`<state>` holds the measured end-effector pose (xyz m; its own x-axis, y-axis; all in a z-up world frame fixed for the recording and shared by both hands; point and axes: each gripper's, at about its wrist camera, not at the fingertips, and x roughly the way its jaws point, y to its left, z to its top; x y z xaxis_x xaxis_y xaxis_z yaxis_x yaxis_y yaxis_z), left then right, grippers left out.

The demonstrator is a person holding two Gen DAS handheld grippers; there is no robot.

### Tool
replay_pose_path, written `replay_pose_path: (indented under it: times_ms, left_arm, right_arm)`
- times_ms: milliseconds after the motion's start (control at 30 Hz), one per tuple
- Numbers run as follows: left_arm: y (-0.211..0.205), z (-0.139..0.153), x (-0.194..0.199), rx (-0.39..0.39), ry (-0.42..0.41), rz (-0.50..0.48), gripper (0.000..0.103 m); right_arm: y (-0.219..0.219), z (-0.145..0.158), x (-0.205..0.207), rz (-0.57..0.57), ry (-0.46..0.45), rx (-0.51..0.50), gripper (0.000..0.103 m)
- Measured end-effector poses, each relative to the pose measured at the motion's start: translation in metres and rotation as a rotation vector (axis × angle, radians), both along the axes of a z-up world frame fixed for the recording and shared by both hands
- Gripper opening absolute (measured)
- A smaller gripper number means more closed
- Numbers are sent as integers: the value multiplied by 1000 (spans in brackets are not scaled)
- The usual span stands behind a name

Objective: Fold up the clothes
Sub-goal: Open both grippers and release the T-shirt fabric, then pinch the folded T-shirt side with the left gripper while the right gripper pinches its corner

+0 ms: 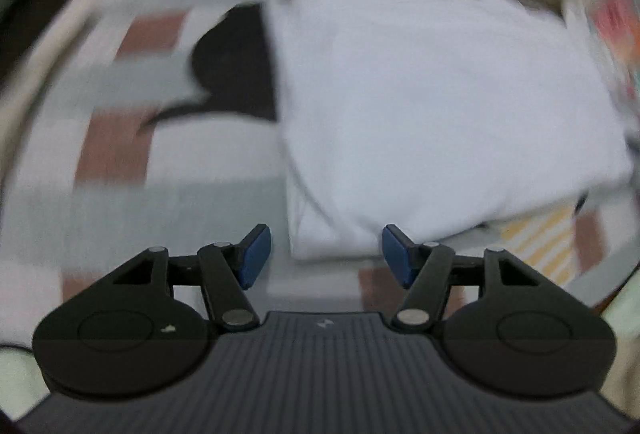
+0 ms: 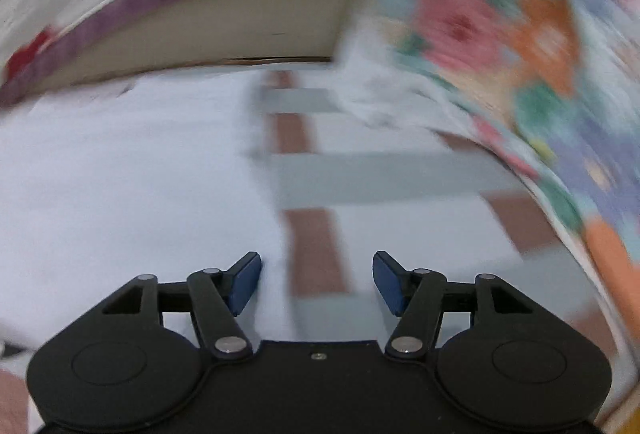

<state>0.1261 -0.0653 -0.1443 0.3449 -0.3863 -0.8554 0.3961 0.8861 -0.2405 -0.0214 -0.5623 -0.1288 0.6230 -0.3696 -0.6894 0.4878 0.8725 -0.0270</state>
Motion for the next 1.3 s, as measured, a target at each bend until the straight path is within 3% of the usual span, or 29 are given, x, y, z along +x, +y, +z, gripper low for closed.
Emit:
replay_pose_path:
  times_ms: [100, 233, 367, 533, 567, 600, 633, 800, 900, 1067, 1100, 1133, 1167, 1267, 1300]
  left_arm:
    - [24, -2, 2, -216, 143, 158, 61]
    - [36, -19, 0, -317, 244, 262, 59]
    - [42, -28, 0, -366, 262, 342, 61]
    - [40, -35, -1, -438, 208, 365, 59]
    - [39, -38, 0, -470, 208, 362, 48]
    - [37, -41, 0, -492, 207, 356, 13]
    - [34, -43, 1, -482, 200, 341, 4]
    - [22, -26, -3, -404, 67, 283, 5]
    - [15, -17, 1, -373, 24, 248, 6]
    - [28, -28, 3, -450, 166, 321, 8]
    - [33, -33, 4, -477, 202, 346, 10]
    - [40, -38, 4, -516, 252, 377, 11]
    - [45, -44, 3, -551, 298, 406, 14]
    - [50, -54, 0, -598, 369, 450, 38]
    - [48, -54, 0, -597, 369, 454, 40]
  right_arm:
    - [-2, 25, -34, -64, -98, 18, 63]
    - [-5, 39, -58, -37, -181, 186, 63]
    - [-3, 30, -56, 10, -160, 377, 61]
    - [-2, 10, -57, 2, -188, 593, 61]
    - [-2, 4, -56, -18, -190, 641, 61]
    - [-1, 0, -55, -43, -188, 676, 61]
    - [-1, -3, -55, -65, -192, 697, 61]
    - [-3, -18, -50, -165, -234, 775, 62]
    - [-1, -16, -39, -123, -230, 734, 68]
    - [1, -15, -20, -136, -264, 702, 76]
    - [-1, -15, -19, -142, -280, 709, 73]
    - [-1, -15, -17, -133, -299, 720, 35]
    - [-1, -13, -17, -113, -329, 724, 10]
    - [0, 3, -17, -79, -383, 661, 9]
    - [0, 8, -17, -71, -380, 634, 9]
